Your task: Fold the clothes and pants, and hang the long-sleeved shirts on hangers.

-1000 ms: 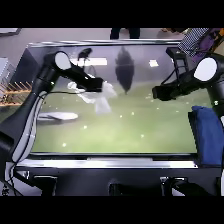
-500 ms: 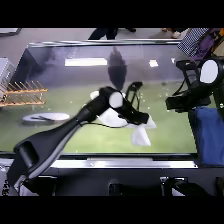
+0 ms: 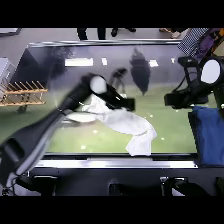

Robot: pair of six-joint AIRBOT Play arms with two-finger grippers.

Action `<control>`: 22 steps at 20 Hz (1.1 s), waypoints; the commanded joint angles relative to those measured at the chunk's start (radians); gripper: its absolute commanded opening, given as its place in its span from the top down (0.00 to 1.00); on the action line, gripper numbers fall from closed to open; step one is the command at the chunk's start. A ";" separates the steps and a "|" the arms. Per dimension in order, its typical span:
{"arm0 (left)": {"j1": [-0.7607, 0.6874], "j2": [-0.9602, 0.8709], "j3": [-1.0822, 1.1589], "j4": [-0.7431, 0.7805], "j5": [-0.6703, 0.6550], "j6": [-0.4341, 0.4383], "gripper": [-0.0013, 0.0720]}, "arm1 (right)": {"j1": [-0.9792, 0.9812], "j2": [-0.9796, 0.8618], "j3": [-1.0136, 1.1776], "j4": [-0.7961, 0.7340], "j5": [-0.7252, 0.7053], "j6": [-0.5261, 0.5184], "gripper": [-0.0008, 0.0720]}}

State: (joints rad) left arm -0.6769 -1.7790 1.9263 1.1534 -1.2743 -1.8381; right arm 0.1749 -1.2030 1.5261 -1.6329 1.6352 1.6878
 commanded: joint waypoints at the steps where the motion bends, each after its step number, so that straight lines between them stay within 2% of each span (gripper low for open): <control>1: 0.183 0.145 -0.001 0.090 -0.160 0.063 0.06 | -0.017 -0.006 0.003 0.150 -0.294 0.117 0.70; 3: 0.282 0.216 -0.001 0.113 -0.209 0.068 0.06 | -0.106 -0.011 0.006 0.203 -0.343 0.132 0.70; 4: 0.329 0.243 -0.001 0.113 -0.224 0.067 0.06 | -0.185 -0.015 0.006 0.252 -0.333 0.129 0.66; 5: 0.365 0.262 -0.001 0.113 -0.229 0.067 0.06 | -0.269 -0.026 0.005 0.312 -0.306 0.113 0.57; 7: 0.423 0.281 -0.001 0.113 -0.229 0.066 0.06 | -0.435 -0.064 -0.016 0.472 -0.231 0.012 0.40; 8: 0.441 0.282 -0.001 0.112 -0.229 0.066 0.06 | -0.492 -0.079 -0.055 0.554 -0.209 -0.051 0.38; 10: 0.462 0.276 -0.002 0.113 -0.229 0.066 0.06 | -0.562 -0.090 -0.199 0.665 -0.195 -0.195 0.38; 12: 0.465 0.272 -0.002 0.113 -0.229 0.066 0.06 | -0.571 -0.090 -0.368 0.679 -0.198 -0.285 0.35; 13: 0.465 0.272 -0.003 0.113 -0.229 0.066 0.06 | -0.569 -0.090 -0.453 0.683 -0.209 -0.304 0.35; 14: 0.465 0.272 -0.003 0.113 -0.228 0.066 0.06 | -0.568 -0.090 -0.531 0.690 -0.238 -0.315 0.30; 18: 0.465 0.272 -0.003 0.113 -0.225 0.066 0.06 | -0.568 -0.090 -0.757 0.762 -0.358 -0.389 0.30; 22: 0.465 0.272 -0.003 0.113 -0.225 0.066 0.06 | -0.568 -0.090 -0.881 0.796 -0.413 -0.455 0.30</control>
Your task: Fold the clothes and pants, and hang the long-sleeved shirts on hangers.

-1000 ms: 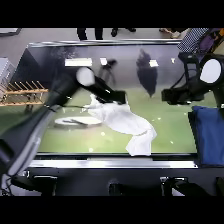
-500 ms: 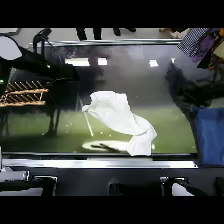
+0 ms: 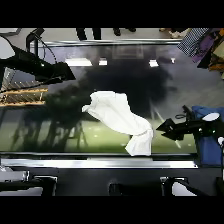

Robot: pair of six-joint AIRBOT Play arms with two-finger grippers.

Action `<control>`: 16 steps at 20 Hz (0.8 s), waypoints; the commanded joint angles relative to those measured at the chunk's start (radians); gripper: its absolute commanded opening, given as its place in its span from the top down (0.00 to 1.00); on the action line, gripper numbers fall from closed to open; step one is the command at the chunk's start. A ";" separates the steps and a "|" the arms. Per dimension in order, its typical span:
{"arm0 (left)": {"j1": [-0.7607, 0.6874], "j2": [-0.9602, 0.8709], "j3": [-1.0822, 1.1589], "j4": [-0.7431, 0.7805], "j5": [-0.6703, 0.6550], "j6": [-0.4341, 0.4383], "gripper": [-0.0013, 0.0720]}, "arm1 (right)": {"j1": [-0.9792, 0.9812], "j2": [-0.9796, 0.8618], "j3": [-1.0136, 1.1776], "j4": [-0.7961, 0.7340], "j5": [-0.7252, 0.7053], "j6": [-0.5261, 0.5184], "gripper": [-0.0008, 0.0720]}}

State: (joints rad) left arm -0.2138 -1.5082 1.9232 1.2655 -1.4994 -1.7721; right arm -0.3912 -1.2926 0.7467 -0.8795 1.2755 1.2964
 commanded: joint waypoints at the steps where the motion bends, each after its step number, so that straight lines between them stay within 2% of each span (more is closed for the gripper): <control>1: 0.002 0.001 0.000 0.001 0.000 0.000 0.06 | -0.002 -0.001 -0.121 0.056 -0.058 -0.075 0.30; 6: 0.002 -0.012 -0.002 0.000 0.000 0.000 0.06 | -0.002 -0.001 -0.167 0.194 -0.129 -0.128 0.30; 11: 0.021 -0.018 -0.027 0.002 0.008 0.000 0.06 | -0.002 -0.010 -0.170 0.224 -0.222 -0.126 0.31; 13: 0.036 -0.020 -0.032 0.003 0.008 0.000 0.06 | -0.002 -0.038 -0.171 0.265 -0.220 -0.139 0.37; 14: 0.045 -0.020 -0.032 0.003 0.008 0.000 0.06 | 0.006 -0.055 -0.171 0.280 -0.213 -0.149 0.47; 16: 0.066 -0.020 -0.032 0.003 0.007 0.001 0.06 | 0.054 -0.076 -0.171 0.282 -0.208 -0.156 0.48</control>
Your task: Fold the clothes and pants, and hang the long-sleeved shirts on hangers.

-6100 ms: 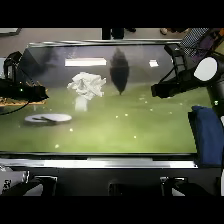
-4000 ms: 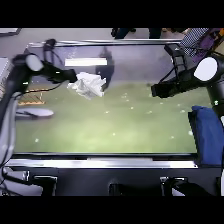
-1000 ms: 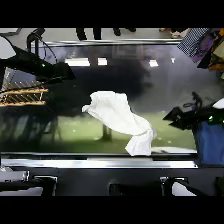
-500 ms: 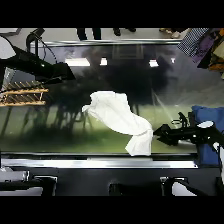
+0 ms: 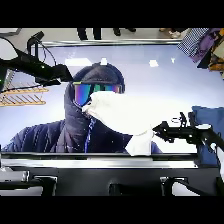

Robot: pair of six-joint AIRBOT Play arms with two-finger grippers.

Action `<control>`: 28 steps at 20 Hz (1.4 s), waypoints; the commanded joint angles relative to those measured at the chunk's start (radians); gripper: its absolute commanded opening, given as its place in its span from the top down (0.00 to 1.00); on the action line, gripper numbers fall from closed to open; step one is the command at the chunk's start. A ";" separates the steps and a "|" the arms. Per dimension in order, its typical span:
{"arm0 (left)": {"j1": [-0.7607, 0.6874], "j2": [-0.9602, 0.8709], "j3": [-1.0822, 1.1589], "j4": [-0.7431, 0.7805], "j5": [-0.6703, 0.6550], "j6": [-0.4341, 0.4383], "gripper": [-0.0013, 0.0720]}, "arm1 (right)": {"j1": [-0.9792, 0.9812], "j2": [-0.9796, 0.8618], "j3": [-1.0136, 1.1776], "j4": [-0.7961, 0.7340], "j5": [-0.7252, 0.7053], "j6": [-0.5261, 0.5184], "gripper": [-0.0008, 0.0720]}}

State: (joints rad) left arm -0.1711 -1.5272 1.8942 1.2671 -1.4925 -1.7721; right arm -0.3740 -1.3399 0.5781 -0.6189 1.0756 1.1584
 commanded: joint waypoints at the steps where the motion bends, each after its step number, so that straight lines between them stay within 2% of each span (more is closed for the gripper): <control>1: 0.036 -0.001 -0.003 0.001 0.000 0.000 0.06 | 0.061 -0.028 -0.002 0.014 -0.002 -0.019 0.57; 3: 0.059 0.000 -0.003 0.000 0.000 0.004 0.06 | 0.072 -0.028 -0.002 0.016 -0.003 -0.018 0.85; 5: 0.088 0.000 -0.003 -0.009 0.000 0.011 0.06 | 0.071 -0.013 -0.002 0.016 0.000 -0.017 0.94; 8: 0.138 0.000 -0.042 -0.040 0.031 0.101 0.06 | 0.071 0.050 -0.002 0.014 0.000 0.012 0.94; 15: 0.227 -0.014 -0.570 -0.446 0.410 0.366 0.06 | 0.071 0.189 -0.002 0.009 0.062 0.075 0.94; 19: 0.213 -0.102 -0.697 -0.652 0.451 0.521 0.06 | 0.071 0.222 -0.002 0.004 0.082 0.097 0.94; 28: 0.163 -0.241 -0.696 -0.674 0.458 0.543 0.06 | 0.071 0.222 -0.002 0.005 0.090 0.137 0.94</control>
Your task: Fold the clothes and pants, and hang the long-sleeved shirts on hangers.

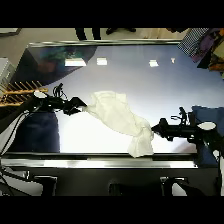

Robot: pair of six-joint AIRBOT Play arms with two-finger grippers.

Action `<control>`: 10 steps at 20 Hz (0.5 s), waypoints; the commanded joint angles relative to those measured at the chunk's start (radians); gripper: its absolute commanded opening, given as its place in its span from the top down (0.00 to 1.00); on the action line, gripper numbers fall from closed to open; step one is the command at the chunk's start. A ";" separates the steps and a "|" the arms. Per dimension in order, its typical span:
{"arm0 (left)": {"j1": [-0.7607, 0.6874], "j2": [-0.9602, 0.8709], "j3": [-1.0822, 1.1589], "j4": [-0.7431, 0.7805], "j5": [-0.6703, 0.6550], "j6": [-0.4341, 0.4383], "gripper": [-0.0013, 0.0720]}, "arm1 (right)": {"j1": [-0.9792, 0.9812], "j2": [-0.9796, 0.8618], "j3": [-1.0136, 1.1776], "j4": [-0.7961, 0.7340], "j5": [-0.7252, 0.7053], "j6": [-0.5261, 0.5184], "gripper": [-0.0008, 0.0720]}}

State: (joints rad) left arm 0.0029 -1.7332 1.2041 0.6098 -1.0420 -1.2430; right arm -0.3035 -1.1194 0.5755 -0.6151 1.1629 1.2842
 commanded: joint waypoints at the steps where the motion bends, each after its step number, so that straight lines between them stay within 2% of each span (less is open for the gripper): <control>1: -0.018 -0.041 -0.006 -0.019 0.014 0.013 0.06 | 0.001 0.002 0.001 0.001 0.004 0.011 0.94; 3: -0.034 -0.043 -0.005 -0.024 0.045 0.013 0.08 | 0.001 0.002 0.001 0.001 0.009 0.011 0.94; 4: -0.042 -0.043 -0.005 -0.033 0.060 0.014 0.19 | 0.001 0.002 0.001 0.001 0.010 0.011 0.94; 5: -0.048 -0.043 -0.003 -0.039 0.072 0.013 0.44 | 0.001 0.002 0.001 0.002 0.010 0.011 0.94; 6: -0.049 -0.043 0.004 -0.043 0.072 0.013 0.84 | 0.001 0.002 0.001 0.002 0.011 0.011 0.94; 7: -0.048 -0.040 0.017 -0.050 0.068 0.013 0.96 | 0.001 0.003 0.003 0.001 0.012 0.010 0.94; 10: -0.027 -0.001 0.097 -0.048 0.043 0.014 0.96 | 0.000 0.035 0.060 -0.001 -0.009 -0.005 0.95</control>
State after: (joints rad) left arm -0.0345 -1.7580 1.2472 0.5724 -0.9882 -1.2304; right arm -0.3035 -1.1053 0.5968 -0.6159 1.1709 1.2907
